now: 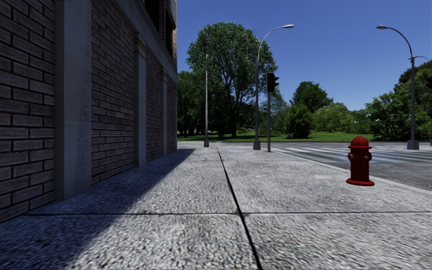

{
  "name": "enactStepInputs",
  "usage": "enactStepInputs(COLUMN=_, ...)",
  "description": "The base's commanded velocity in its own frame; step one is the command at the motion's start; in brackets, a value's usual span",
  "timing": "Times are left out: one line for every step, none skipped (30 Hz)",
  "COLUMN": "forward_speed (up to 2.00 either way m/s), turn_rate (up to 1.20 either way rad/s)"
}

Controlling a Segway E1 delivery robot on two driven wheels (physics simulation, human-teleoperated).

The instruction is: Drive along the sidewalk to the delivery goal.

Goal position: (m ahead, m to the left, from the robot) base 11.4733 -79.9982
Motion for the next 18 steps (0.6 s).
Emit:
enactStepInputs(forward_speed=2.00, turn_rate=0.00)
enactStepInputs(forward_speed=2.00, turn_rate=0.00)
enactStepInputs(forward_speed=2.00, turn_rate=0.00)
enactStepInputs(forward_speed=2.00, turn_rate=0.00)
enactStepInputs(forward_speed=2.00, turn_rate=0.00)
enactStepInputs(forward_speed=2.00, turn_rate=0.00)
enactStepInputs(forward_speed=2.00, turn_rate=0.00)
enactStepInputs(forward_speed=2.00, turn_rate=0.00)
enactStepInputs(forward_speed=2.00, turn_rate=0.00)
enactStepInputs(forward_speed=2.00, turn_rate=0.00)
enactStepInputs(forward_speed=2.00, turn_rate=0.00)
enactStepInputs(forward_speed=2.00, turn_rate=0.00)
enactStepInputs(forward_speed=2.00, turn_rate=0.00)
enactStepInputs(forward_speed=2.00, turn_rate=0.00)
enactStepInputs(forward_speed=2.00, turn_rate=0.00)
enactStepInputs(forward_speed=2.00, turn_rate=0.00)
enactStepInputs(forward_speed=2.00, turn_rate=0.00)
enactStepInputs(forward_speed=2.00, turn_rate=0.00)
